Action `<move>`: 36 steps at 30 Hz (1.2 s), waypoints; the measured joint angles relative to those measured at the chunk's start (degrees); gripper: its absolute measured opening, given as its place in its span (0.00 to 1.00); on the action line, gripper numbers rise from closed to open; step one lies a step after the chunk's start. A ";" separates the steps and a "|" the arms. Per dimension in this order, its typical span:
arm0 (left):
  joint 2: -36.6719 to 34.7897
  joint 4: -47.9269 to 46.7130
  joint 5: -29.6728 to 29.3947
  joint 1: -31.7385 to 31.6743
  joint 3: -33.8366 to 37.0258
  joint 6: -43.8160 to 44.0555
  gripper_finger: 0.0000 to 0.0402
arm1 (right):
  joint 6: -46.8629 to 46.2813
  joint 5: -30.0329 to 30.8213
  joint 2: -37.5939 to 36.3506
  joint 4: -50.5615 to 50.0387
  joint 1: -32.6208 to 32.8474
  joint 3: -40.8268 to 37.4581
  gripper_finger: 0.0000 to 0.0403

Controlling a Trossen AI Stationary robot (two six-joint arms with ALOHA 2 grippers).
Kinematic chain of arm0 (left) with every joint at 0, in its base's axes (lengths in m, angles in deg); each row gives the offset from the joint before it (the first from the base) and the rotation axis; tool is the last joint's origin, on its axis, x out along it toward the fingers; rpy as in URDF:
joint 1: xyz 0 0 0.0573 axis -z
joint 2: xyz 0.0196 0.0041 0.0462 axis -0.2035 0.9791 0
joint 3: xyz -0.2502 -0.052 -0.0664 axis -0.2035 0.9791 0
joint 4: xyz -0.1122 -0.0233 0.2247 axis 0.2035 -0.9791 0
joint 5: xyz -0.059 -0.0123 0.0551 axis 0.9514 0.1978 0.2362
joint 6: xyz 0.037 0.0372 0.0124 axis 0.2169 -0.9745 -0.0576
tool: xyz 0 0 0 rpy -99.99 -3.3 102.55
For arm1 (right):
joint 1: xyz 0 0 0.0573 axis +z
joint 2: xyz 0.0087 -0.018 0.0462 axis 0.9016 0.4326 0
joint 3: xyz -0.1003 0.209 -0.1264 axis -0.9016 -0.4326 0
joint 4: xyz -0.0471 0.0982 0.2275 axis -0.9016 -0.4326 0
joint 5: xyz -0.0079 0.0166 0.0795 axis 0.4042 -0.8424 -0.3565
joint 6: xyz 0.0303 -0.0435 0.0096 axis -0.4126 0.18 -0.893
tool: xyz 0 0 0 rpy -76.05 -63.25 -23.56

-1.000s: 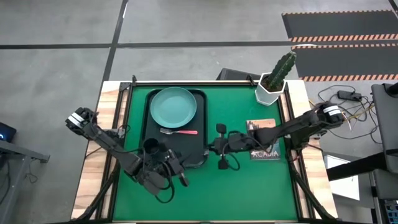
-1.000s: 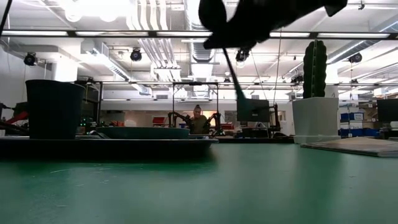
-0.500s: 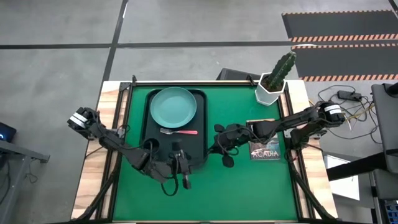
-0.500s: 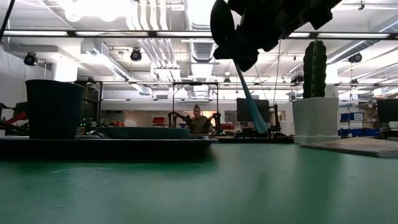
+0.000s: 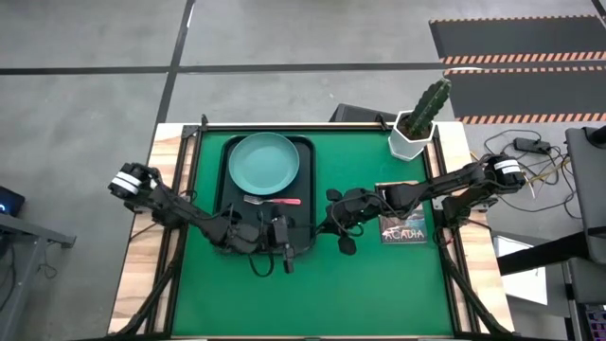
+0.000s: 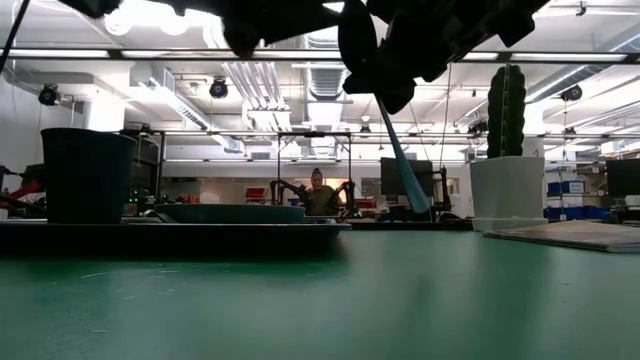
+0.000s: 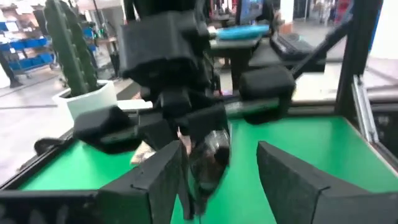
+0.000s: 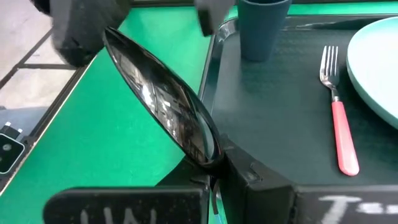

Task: Pick and place plate/cup/fork/spoon on tray
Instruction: Put the blue spoon on the black serving tray below the pink fork

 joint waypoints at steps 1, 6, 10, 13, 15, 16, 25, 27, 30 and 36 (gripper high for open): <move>0.76 1.81 0.39 -0.48 0.00 -0.13 0.47 | 0.00 0.00 0.00 0.03 0.00 0.00 0.02; 3.94 5.83 0.70 -2.24 0.11 -0.23 0.43 | -0.43 0.02 -0.01 -0.05 0.00 0.00 0.02; 4.70 6.68 0.62 -2.53 -0.15 -0.28 0.32 | -0.52 0.07 0.00 -0.13 0.00 0.00 0.02; 4.82 6.61 0.47 -2.63 -0.13 0.19 0.18 | -0.59 0.20 0.00 -0.24 0.00 0.00 0.02; 4.82 6.70 -0.80 -2.65 -0.13 -0.04 0.07 | -1.31 0.99 -0.01 -0.40 0.00 0.00 0.02; 4.82 6.87 -1.60 -2.69 -0.13 -0.22 0.05 | -1.75 2.25 -0.02 -0.47 0.00 0.00 0.03; 4.82 7.74 -12.55 -1.49 -0.05 1.01 0.00 | 1.62 11.31 -0.04 0.65 0.13 0.10 0.14; 4.82 8.03 -15.76 -1.16 0.12 2.52 0.00 | 2.03 12.39 -0.04 1.36 0.05 0.22 0.20; 4.84 8.06 -20.17 -1.10 0.51 6.41 0.00 | 2.32 17.41 -0.04 2.33 0.02 0.22 0.29; 4.85 7.96 -26.10 -0.87 0.64 9.69 0.00 | 6.70 24.31 -0.11 4.22 0.02 0.22 0.40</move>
